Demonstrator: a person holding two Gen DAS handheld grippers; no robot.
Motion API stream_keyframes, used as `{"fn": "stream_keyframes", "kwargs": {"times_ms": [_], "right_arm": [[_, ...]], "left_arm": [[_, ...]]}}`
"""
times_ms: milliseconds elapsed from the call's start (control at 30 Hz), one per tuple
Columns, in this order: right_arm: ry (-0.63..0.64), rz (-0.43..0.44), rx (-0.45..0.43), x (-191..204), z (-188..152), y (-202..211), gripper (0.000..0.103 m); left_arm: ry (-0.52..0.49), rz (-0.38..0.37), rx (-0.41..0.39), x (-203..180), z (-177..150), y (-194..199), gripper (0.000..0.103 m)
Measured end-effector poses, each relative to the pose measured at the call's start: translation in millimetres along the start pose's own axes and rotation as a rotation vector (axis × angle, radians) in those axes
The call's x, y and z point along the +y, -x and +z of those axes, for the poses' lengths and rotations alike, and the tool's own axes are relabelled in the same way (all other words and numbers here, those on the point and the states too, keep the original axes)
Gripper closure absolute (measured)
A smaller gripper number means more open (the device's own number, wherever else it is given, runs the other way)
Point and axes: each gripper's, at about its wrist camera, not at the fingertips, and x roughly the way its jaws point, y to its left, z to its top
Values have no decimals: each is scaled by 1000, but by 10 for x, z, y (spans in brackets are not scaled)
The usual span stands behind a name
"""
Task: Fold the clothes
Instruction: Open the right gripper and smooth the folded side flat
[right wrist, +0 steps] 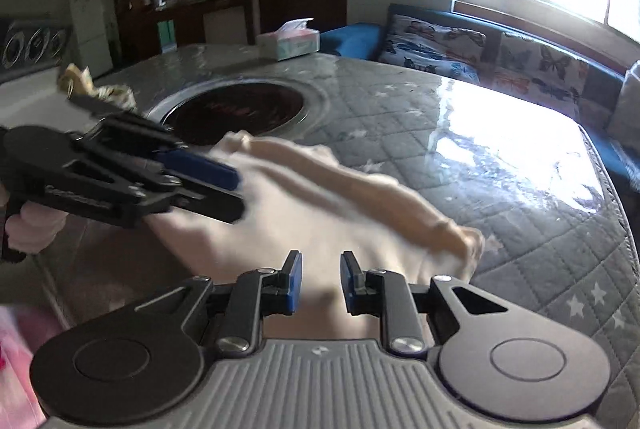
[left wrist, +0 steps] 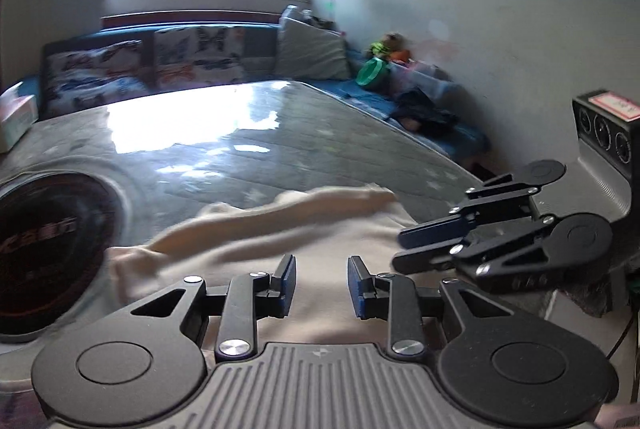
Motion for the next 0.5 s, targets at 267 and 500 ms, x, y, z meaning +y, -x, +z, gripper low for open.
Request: {"fn": "stream_keyframes", "kwargs": {"times_ms": [267, 500], "right_arm": [[-26, -20, -15, 67, -182, 40, 83], [-86, -47, 7, -104, -306, 144, 83]], "left_arm": [[1, -6, 64, -71, -184, -178, 72], [12, -9, 63, -36, -181, -175, 71]]}}
